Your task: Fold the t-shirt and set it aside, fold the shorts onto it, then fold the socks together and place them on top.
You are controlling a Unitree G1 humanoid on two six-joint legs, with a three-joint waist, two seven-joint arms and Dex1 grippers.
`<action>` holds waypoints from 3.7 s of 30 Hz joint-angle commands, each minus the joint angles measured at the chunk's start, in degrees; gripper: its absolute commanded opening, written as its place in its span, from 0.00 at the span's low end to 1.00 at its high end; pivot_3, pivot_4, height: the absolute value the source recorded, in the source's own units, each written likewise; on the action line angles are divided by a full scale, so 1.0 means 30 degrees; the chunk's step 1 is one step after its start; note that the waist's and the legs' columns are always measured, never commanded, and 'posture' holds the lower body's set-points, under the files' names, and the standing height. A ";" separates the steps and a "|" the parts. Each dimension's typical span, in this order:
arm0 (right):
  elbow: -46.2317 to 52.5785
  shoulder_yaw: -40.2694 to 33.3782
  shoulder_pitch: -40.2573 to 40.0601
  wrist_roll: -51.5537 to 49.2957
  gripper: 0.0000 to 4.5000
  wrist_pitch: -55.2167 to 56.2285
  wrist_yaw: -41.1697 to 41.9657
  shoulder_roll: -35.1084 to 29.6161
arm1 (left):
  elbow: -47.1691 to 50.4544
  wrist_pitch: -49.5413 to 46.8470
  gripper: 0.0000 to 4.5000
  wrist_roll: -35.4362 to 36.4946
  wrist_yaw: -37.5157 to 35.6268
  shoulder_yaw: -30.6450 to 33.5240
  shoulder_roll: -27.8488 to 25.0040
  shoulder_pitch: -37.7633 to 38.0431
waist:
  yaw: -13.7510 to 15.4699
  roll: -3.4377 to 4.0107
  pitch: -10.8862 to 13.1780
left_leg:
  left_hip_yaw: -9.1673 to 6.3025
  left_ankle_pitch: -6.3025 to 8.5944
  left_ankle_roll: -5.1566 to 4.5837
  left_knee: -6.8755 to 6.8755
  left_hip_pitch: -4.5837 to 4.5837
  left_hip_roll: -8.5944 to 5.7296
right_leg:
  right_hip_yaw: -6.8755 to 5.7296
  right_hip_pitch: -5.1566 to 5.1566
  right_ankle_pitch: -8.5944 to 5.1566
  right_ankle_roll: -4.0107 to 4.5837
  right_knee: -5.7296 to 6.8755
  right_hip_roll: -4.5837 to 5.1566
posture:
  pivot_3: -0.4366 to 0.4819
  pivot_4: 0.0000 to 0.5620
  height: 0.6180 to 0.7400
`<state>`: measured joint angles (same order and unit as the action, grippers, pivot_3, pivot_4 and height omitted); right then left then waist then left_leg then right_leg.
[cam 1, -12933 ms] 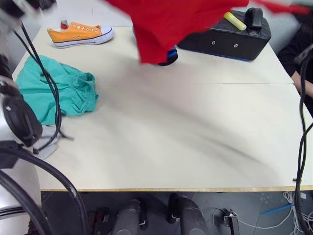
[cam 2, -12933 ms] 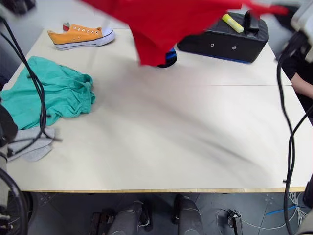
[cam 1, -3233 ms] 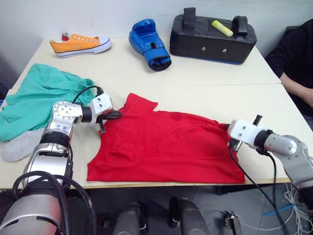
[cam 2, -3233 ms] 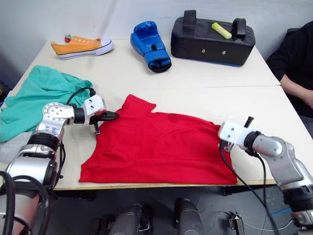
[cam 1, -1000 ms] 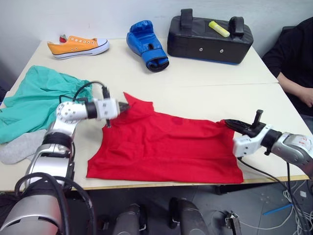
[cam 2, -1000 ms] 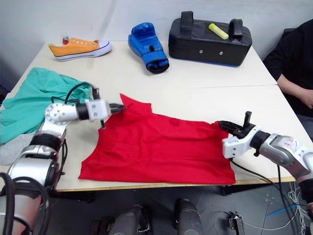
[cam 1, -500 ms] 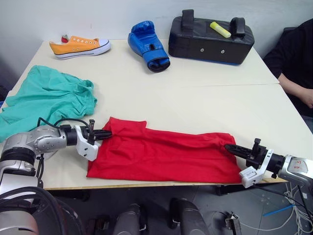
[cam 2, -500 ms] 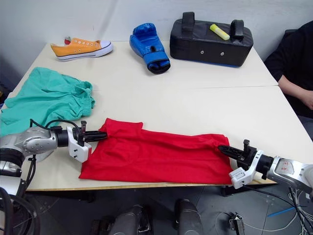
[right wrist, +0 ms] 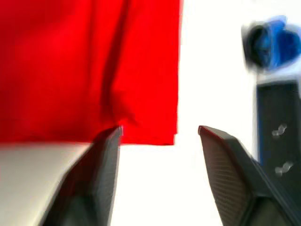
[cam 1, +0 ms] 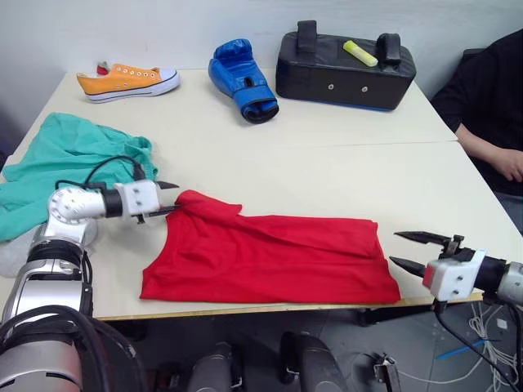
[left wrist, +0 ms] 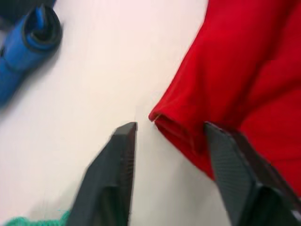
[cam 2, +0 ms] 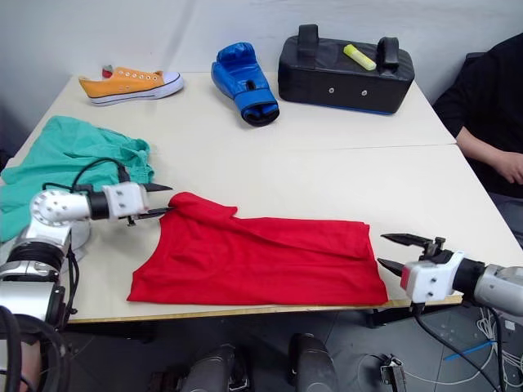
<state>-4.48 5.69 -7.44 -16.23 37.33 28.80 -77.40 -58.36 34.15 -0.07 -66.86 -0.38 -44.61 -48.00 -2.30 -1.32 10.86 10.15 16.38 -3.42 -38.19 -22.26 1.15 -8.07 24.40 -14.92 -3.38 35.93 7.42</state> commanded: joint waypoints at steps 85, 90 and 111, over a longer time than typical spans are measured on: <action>0.8180 -0.2996 0.7888 -0.7203 1.00 -2.4928 0.7938 0.9530 | 0.3717 -0.1136 0.01 0.2220 0.1162 -0.0098 0.3303 0.0983 | 0.0730 -0.0028 0.0019 | -0.0331 0.0192 -0.0124 -0.0303 -0.0363 -0.0057 | -0.0349 0.0040 0.0054 -0.0020 -0.0089 0.0157 | 0.48 0.27 1.00; 0.8577 -0.2714 0.7512 -0.6387 1.00 -2.4480 0.8514 0.9121 | 0.4845 -0.9788 0.31 0.3793 -0.0526 0.0121 0.2954 0.0804 | 0.0754 -0.0028 0.0019 | -0.0339 0.0186 -0.0129 -0.0303 -0.0365 -0.0056 | -0.0349 0.0034 0.0052 -0.0024 -0.0086 0.0132 | 0.48 0.27 1.00; 0.9165 -0.3668 0.7195 -0.6622 1.00 -2.5252 0.7791 0.9790 | 0.2314 -1.6106 0.89 0.2636 -0.2286 -0.0666 0.2458 -0.3013 | 0.0738 -0.0028 0.0019 | -0.0343 0.0196 -0.0075 -0.0301 -0.0375 -0.0041 | -0.0336 0.0048 0.0046 -0.0015 -0.0100 0.0115 | 0.48 0.27 1.00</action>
<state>20.65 -2.82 14.38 -34.80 -38.31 52.40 -48.28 -50.84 -15.33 8.57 -73.30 -2.37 -36.57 -55.52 -0.09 -1.41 10.92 9.12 16.98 -3.64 -39.09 -23.38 1.03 -9.07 24.55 -14.78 -3.41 35.62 7.77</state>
